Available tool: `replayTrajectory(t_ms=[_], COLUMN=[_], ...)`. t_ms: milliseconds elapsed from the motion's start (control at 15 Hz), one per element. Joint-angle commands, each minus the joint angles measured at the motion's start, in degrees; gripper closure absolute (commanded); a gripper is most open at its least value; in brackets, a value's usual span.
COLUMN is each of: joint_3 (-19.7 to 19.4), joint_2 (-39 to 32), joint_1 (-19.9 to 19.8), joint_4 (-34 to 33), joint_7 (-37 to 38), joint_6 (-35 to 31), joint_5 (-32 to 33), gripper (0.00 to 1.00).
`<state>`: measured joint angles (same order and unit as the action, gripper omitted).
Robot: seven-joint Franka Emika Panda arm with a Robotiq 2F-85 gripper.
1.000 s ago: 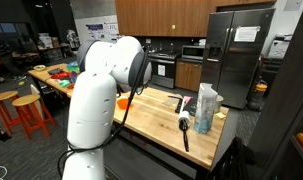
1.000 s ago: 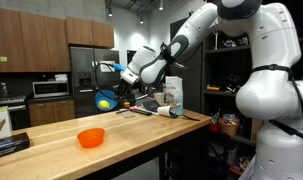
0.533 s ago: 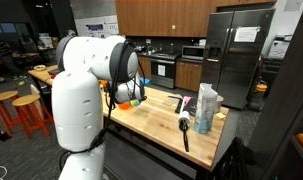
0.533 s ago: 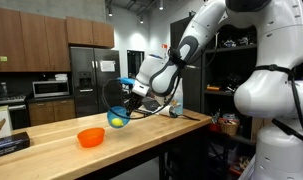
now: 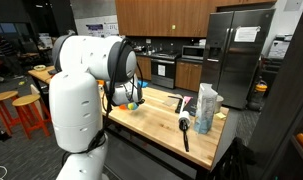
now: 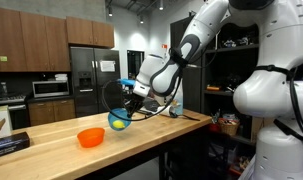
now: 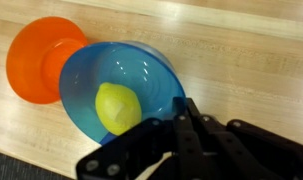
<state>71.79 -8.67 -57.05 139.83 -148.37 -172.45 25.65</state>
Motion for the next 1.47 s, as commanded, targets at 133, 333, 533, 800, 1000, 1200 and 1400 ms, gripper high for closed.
replayTrajectory(t_ms=[133,333,533,800,1000,1200,1400], joint_3=[2.0,2.0,1.8,1.6,1.6,2.0,2.2], joint_2=[5.0,4.3,3.4,1.8,0.4,-0.9,-2.4], joint_1=[-0.2,0.7,1.5,2.8,3.7,4.5,5.6], joint_4=[-6.0,-10.5,-13.9,-17.5,-19.2,-19.1,-18.3], joint_7=[2.6,2.7,3.3,3.8,3.3,1.8,0.7], joint_6=[19.1,32.1,39.3,47.0,49.5,45.3,40.8], joint_5=[-4.3,-5.6,-5.3,-4.6,-4.7,-4.5,-4.1], gripper=[0.99,0.99,0.99,0.99,0.99,0.99,0.99])
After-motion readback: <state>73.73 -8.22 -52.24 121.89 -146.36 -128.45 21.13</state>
